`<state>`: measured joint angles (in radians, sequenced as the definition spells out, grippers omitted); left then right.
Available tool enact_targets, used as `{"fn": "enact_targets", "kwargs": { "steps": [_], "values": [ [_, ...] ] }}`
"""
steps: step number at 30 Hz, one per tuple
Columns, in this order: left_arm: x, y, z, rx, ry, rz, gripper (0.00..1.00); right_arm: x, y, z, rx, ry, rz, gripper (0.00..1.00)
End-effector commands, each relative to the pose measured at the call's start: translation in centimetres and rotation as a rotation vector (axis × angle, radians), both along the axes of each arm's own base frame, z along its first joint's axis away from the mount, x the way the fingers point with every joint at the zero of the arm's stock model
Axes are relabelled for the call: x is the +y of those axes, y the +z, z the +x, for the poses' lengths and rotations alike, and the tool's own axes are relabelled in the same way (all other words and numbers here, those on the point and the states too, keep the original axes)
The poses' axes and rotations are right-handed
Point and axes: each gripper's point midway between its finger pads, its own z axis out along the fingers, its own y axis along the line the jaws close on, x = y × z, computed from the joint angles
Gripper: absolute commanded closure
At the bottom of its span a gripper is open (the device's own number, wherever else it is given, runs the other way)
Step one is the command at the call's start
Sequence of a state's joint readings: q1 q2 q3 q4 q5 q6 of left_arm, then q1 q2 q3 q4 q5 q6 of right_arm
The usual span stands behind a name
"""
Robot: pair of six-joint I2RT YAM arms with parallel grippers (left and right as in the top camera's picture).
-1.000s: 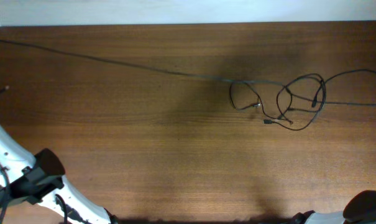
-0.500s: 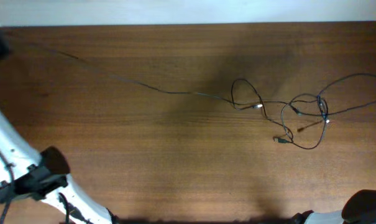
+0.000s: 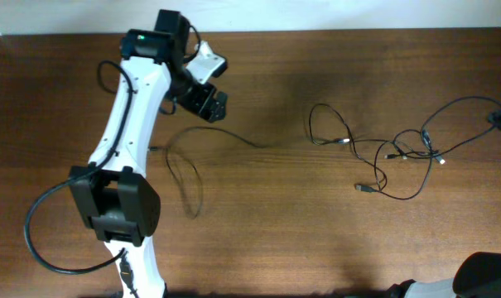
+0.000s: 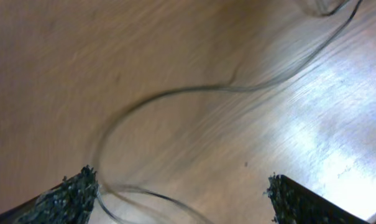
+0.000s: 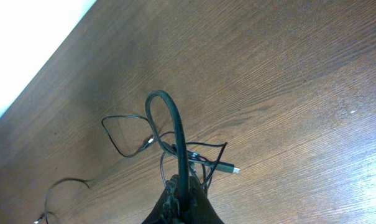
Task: Untangle cables
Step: 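Reach the left gripper to the stretched cable near the table center, then grasp the cable with the left gripper and pull it leftward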
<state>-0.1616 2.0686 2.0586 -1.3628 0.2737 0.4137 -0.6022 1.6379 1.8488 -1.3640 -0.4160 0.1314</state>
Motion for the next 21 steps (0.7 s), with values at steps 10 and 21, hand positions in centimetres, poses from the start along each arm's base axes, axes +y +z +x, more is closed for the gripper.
{"fn": "enact_targets", "kwargs": {
  "steps": [10, 21],
  "values": [
    [-11.3, -11.2, -2.9, 0.103, -0.555, 0.011, 0.14, 0.2, 0.3, -0.1, -0.004, 0.009, -0.011, 0.96],
    [-15.1, -17.8, -4.9, 0.207, -0.63, -0.06, 0.36, 0.2, 0.3, -0.1, -0.003, 0.008, -0.014, 0.96]
  ]
}}
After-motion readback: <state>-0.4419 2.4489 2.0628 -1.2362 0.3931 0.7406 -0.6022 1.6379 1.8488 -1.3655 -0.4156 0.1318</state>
